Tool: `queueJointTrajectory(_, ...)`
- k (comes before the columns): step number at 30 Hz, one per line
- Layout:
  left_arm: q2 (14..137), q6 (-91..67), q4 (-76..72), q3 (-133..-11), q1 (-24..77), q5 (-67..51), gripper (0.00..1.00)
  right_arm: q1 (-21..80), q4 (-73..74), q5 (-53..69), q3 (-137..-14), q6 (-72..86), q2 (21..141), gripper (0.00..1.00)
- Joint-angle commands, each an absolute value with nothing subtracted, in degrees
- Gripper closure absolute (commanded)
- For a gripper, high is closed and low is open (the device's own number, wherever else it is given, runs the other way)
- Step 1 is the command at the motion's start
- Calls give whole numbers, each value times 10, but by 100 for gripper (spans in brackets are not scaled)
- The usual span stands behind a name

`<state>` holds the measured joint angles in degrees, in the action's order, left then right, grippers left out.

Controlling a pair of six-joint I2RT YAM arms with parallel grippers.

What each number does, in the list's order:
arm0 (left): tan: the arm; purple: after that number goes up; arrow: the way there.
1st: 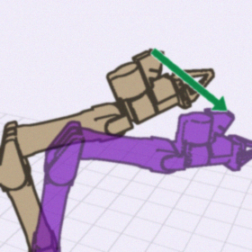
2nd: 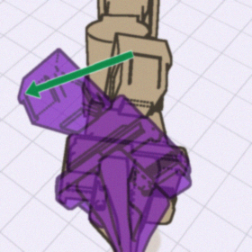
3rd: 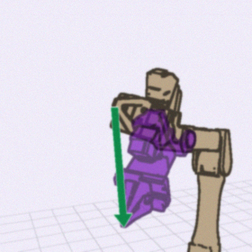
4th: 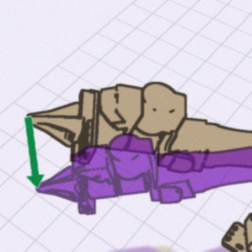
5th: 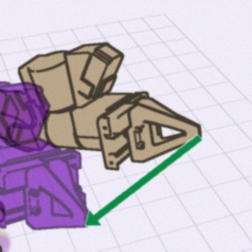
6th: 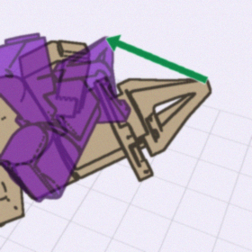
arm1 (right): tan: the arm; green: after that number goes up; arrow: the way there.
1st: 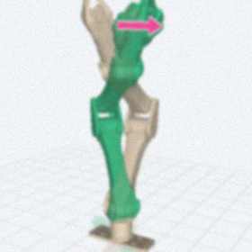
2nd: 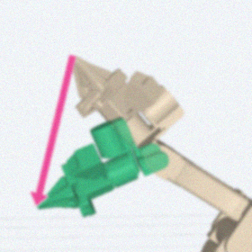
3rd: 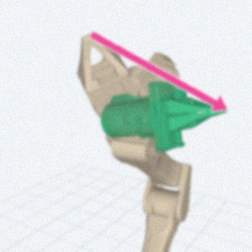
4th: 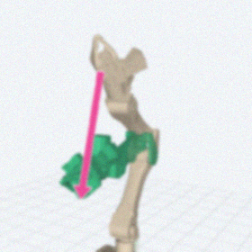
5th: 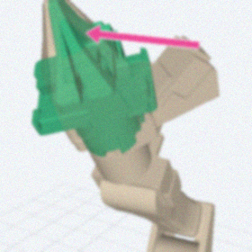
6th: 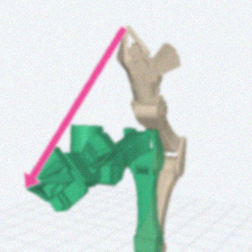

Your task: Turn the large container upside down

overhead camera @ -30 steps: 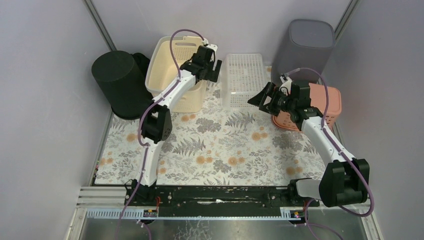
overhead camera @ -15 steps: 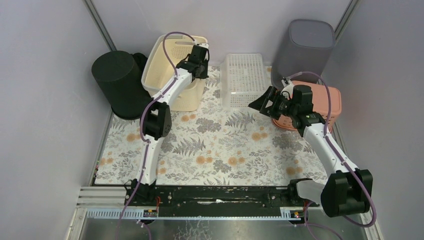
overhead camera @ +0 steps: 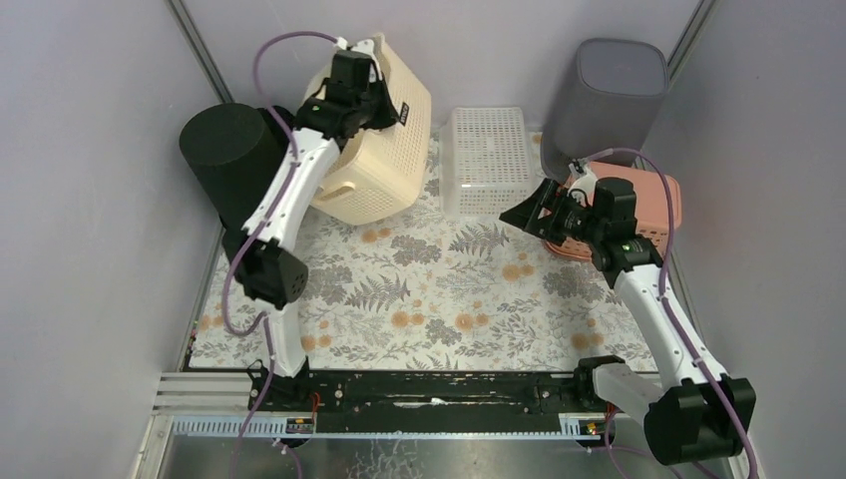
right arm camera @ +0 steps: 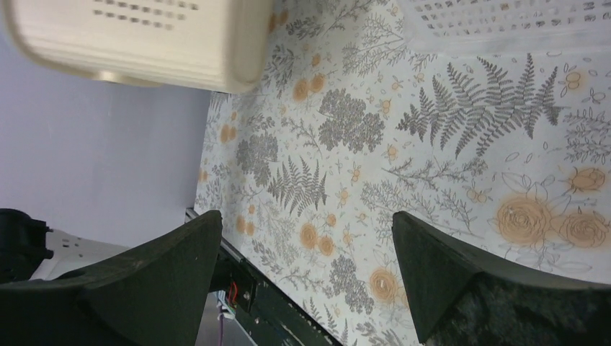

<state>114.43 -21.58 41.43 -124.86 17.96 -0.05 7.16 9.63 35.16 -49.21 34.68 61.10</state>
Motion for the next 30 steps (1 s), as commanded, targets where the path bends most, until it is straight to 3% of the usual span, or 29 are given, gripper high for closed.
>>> queueJointTrajectory(1, 1042, -243, 388, -1245, 179, -38, 100, 77, 131, 357, -516, 335, 563, 6)
queueJointTrajectory(9, 836, -341, 320, -1041, 179, -142, 100, 77, 202, 352, -551, 318, 502, 6)
queueJointTrajectory(17, 595, -526, 129, -745, 180, -296, 100, 77, 255, 325, -541, 294, 471, 5)
queueJointTrajectory(24, 441, -702, 2, -573, 185, -300, 100, 77, 253, 328, -491, 290, 454, 5)
queueJointTrajectory(30, 395, -806, -96, -491, 194, -259, 100, 78, 251, 326, -449, 281, 451, 5)
